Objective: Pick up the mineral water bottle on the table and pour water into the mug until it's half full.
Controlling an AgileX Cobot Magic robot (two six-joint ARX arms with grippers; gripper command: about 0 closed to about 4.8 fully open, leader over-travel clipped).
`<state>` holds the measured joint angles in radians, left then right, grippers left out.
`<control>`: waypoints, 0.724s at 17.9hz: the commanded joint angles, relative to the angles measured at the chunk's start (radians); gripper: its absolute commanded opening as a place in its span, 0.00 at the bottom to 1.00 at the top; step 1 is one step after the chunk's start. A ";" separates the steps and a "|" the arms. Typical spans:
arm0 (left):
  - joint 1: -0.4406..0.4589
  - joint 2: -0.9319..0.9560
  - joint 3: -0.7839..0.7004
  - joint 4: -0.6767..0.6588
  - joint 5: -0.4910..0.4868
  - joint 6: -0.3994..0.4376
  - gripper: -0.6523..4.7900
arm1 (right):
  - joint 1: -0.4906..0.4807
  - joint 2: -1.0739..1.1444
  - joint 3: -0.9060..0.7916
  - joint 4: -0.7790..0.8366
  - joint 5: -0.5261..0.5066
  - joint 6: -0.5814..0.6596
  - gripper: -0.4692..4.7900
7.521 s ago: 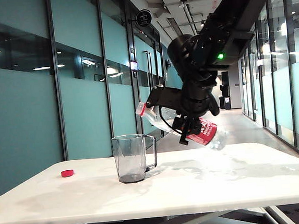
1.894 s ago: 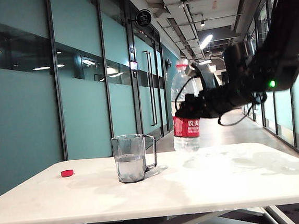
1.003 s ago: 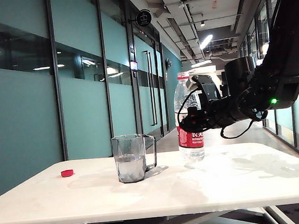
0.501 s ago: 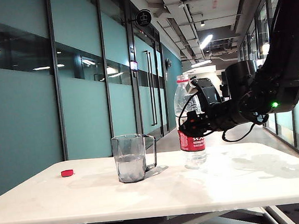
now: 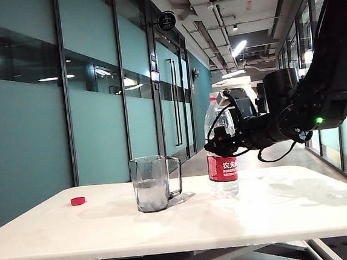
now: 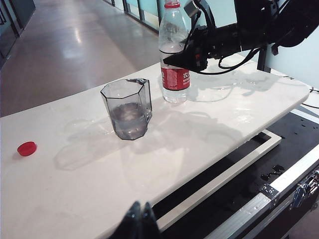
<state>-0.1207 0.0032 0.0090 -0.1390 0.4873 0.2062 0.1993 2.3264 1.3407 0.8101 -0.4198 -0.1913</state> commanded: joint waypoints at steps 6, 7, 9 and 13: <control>-0.001 0.000 0.001 -0.004 0.007 0.000 0.11 | -0.002 -0.011 0.004 0.004 -0.009 0.000 1.00; -0.001 0.000 0.001 -0.004 0.007 0.000 0.11 | -0.006 -0.011 0.004 -0.001 -0.021 0.001 1.00; -0.001 0.000 0.001 -0.005 0.007 0.000 0.11 | -0.019 -0.013 0.004 -0.009 -0.059 0.008 1.00; -0.001 0.000 0.001 -0.005 0.006 0.004 0.11 | -0.034 -0.044 0.000 -0.037 -0.100 0.008 1.00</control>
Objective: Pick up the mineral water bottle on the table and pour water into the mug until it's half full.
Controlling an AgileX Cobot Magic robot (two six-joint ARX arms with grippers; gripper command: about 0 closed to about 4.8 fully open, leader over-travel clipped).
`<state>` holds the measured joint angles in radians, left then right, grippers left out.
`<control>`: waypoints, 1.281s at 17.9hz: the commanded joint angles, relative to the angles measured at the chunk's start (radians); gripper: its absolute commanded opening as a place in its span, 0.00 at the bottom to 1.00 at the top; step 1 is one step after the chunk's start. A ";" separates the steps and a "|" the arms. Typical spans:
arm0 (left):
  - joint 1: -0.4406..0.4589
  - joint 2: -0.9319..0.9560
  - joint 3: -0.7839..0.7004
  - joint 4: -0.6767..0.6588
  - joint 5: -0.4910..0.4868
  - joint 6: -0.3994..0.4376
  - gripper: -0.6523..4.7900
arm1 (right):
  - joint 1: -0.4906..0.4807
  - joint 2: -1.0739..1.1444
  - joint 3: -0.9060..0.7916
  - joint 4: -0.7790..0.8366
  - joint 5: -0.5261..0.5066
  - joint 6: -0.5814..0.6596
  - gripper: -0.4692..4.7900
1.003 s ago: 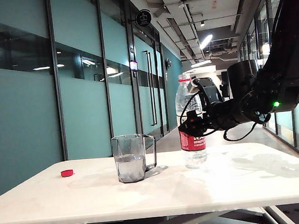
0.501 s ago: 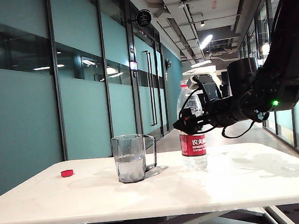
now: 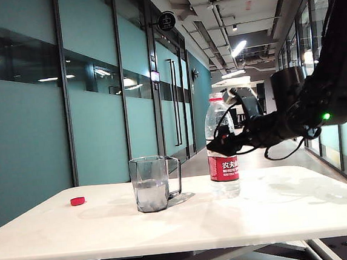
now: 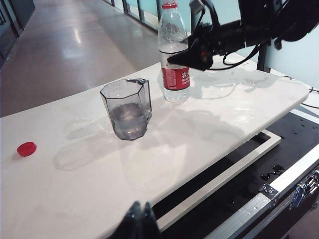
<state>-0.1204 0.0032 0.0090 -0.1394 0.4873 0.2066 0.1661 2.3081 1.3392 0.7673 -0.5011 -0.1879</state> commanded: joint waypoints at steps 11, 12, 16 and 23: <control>-0.001 0.000 0.001 -0.004 0.007 0.003 0.11 | -0.046 -0.209 -0.001 -0.361 -0.070 -0.027 1.00; -0.001 0.000 0.001 -0.004 0.007 0.003 0.11 | -0.046 -0.240 -0.002 -0.416 -0.071 -0.027 1.00; -0.002 0.000 0.001 -0.003 0.007 -0.005 0.11 | -0.048 -0.465 -0.036 -0.679 -0.082 -0.049 1.00; -0.001 0.000 0.001 0.009 0.003 -0.051 0.11 | -0.058 -1.056 -0.196 -1.032 -0.068 -0.028 0.07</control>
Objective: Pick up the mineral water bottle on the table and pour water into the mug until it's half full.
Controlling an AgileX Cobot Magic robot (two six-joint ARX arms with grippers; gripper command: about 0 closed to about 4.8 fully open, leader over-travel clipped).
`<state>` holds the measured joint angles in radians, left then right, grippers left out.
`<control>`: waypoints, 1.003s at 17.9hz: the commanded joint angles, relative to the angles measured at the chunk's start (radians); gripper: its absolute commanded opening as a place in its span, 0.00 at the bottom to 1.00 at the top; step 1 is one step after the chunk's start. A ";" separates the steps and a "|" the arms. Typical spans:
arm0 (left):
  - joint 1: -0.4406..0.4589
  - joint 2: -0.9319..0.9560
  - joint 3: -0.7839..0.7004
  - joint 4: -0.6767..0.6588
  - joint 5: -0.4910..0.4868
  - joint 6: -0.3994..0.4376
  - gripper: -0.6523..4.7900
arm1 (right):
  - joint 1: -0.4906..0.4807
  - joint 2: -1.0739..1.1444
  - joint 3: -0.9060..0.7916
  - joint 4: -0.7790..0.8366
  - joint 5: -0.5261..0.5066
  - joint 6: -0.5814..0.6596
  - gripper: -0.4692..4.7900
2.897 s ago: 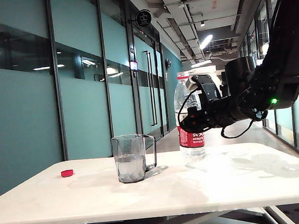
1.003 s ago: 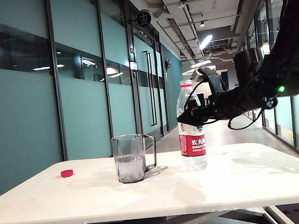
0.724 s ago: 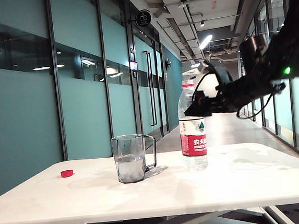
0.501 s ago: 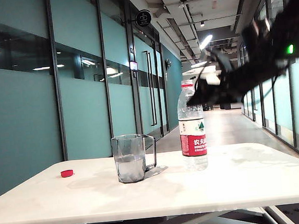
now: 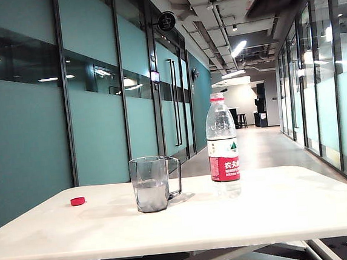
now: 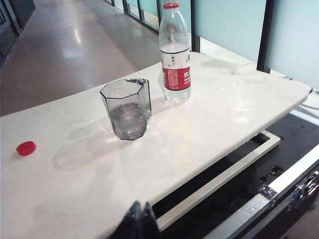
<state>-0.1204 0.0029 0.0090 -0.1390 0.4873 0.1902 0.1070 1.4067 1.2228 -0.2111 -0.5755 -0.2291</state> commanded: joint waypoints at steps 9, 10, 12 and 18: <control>0.000 0.001 0.001 0.034 -0.198 -0.079 0.11 | 0.000 -1.061 -0.687 -0.049 0.258 0.214 0.07; 0.000 0.001 0.001 0.043 -0.206 -0.078 0.11 | 0.000 -1.165 -0.741 -0.058 0.272 0.228 0.07; 0.000 0.001 0.001 0.071 -0.221 -0.077 0.11 | 0.000 -1.319 -0.809 -0.111 0.322 0.249 0.07; 0.002 0.002 0.001 0.158 -0.370 -0.077 0.11 | 0.003 -1.397 -0.895 -0.145 0.363 0.257 0.07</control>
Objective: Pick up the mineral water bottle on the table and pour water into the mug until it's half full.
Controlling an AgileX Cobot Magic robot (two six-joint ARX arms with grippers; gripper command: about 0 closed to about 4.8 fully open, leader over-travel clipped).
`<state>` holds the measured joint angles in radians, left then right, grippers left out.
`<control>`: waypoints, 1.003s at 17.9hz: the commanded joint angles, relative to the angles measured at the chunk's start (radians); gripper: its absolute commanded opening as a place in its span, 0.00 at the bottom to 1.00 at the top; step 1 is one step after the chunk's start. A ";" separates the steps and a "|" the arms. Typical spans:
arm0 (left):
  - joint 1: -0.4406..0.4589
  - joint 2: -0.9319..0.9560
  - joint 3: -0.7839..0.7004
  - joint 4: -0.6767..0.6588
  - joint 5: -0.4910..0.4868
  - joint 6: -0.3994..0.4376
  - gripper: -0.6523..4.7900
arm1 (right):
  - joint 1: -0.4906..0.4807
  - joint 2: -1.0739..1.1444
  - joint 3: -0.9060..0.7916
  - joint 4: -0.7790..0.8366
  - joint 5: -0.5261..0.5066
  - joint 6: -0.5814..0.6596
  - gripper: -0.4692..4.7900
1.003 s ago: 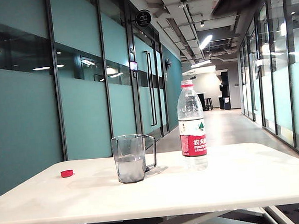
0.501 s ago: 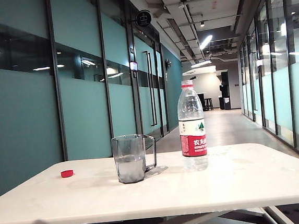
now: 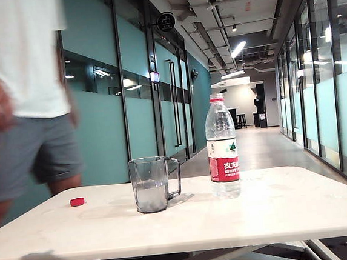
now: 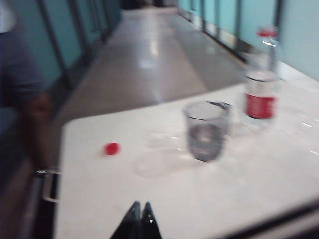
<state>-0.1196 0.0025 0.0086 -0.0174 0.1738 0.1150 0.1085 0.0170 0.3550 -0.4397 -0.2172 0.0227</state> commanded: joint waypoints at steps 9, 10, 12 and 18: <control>0.000 0.002 0.001 0.083 -0.092 0.010 0.11 | 0.002 -0.017 -0.256 0.407 0.036 0.031 0.07; 0.000 0.002 0.001 0.084 -0.092 0.018 0.11 | 0.001 -0.017 -0.280 0.424 0.043 0.031 0.07; 0.000 0.002 0.001 0.087 -0.092 0.043 0.11 | -0.005 -0.017 -0.325 0.467 0.052 0.031 0.07; 0.000 0.002 0.001 0.125 -0.119 0.045 0.11 | -0.088 -0.017 -0.349 0.471 0.065 0.001 0.07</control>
<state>-0.1196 0.0032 0.0078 0.0807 0.0811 0.1574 0.0383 0.0017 0.0074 0.0101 -0.1577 0.0326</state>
